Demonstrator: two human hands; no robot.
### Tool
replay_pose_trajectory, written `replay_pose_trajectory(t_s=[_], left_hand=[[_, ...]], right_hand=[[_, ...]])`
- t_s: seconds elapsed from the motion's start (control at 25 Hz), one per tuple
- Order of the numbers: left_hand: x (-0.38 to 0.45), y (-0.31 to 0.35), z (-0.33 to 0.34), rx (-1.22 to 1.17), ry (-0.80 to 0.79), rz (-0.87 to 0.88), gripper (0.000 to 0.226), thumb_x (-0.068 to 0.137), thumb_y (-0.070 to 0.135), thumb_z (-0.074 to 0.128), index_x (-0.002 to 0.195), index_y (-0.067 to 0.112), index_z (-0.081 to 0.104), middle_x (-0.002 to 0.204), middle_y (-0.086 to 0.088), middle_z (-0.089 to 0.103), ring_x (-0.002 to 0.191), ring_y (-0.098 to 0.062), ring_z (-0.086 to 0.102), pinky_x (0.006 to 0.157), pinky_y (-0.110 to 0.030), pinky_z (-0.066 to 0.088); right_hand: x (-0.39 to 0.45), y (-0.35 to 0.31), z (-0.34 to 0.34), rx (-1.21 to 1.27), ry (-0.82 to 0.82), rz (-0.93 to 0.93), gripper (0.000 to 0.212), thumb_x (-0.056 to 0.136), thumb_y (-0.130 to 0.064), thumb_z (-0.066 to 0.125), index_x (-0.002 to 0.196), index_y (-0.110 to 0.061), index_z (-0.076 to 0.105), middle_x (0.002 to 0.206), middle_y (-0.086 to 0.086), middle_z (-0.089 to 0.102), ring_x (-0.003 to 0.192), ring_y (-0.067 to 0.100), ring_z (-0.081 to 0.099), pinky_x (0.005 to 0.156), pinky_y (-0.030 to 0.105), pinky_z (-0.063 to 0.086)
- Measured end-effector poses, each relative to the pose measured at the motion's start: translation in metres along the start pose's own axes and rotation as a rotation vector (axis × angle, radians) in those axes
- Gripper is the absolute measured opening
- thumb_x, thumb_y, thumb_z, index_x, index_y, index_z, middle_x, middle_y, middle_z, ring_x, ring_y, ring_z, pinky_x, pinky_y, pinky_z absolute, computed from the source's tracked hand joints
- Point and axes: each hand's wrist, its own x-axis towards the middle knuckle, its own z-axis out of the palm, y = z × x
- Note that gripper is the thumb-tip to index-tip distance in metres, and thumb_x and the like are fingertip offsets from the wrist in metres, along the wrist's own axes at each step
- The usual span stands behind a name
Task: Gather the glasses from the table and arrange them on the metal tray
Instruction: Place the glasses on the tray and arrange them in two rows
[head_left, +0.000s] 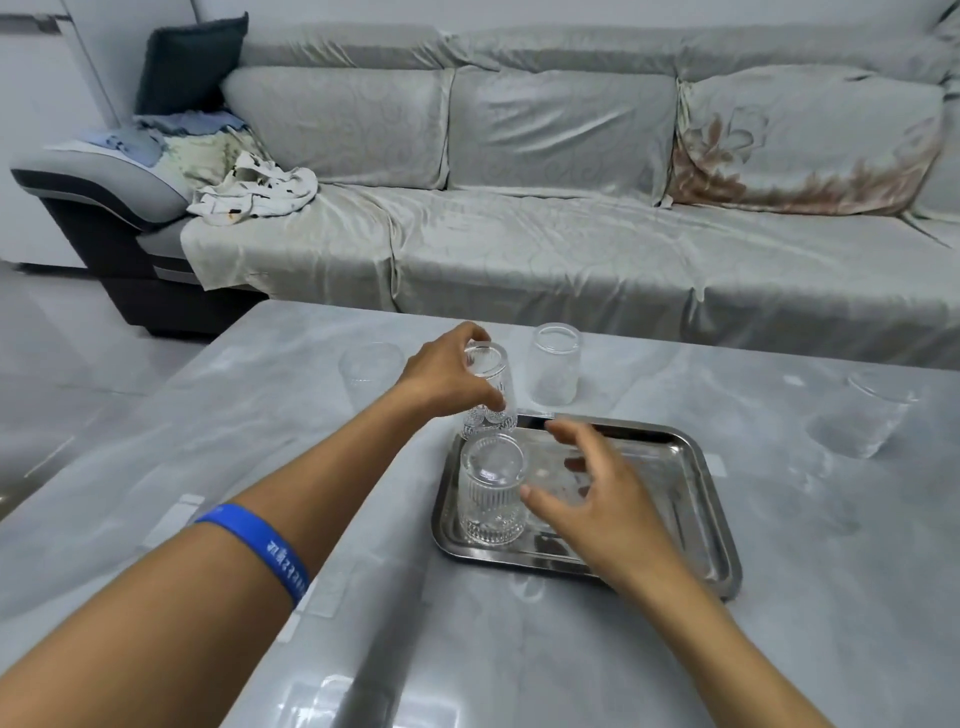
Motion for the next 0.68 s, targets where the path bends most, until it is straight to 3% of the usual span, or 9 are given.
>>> replay_pose_trajectory(t_s=[0.2,0.36,0.48,0.68], left_hand=[[0.007,-0.006,0.017,0.053,-0.086,0.015,0.076,0.052,0.028,0.085,0.121,0.034,0.051,0.123,-0.003,0.061,0.101,-0.025,0.058,0.082,-0.036,0.052],[0.009,0.001,0.021,0.152,-0.202,0.069,0.074,0.055,0.033,0.081,0.123,0.036,0.052,0.128,0.000,0.060,0.104,-0.021,0.056,0.081,-0.033,0.048],[0.007,0.002,0.022,0.191,-0.238,0.084,0.072,0.056,0.034,0.080,0.123,0.033,0.052,0.125,0.001,0.060,0.102,-0.021,0.057,0.078,-0.031,0.046],[-0.001,-0.002,0.025,0.110,-0.207,-0.005,0.071,0.057,0.036,0.077,0.122,0.033,0.050,0.119,0.001,0.060,0.101,-0.024,0.059,0.088,-0.043,0.052]], right_hand=[[-0.006,0.001,0.032,-0.020,-0.058,-0.029,0.064,0.073,-0.036,0.073,0.129,-0.040,0.042,0.128,-0.013,0.054,0.100,0.012,0.060,0.085,0.036,0.051],[-0.006,0.005,0.038,0.001,-0.030,-0.007,0.060,0.069,-0.041,0.073,0.122,-0.045,0.043,0.117,-0.018,0.057,0.080,0.004,0.061,0.074,0.030,0.053],[-0.005,0.005,0.036,0.010,-0.030,0.005,0.058,0.067,-0.044,0.072,0.118,-0.045,0.044,0.111,-0.023,0.056,0.076,0.000,0.060,0.071,0.030,0.053],[-0.005,0.004,0.034,-0.001,-0.066,0.019,0.059,0.068,-0.046,0.072,0.119,-0.047,0.041,0.107,-0.029,0.050,0.077,-0.003,0.060,0.072,0.030,0.053]])
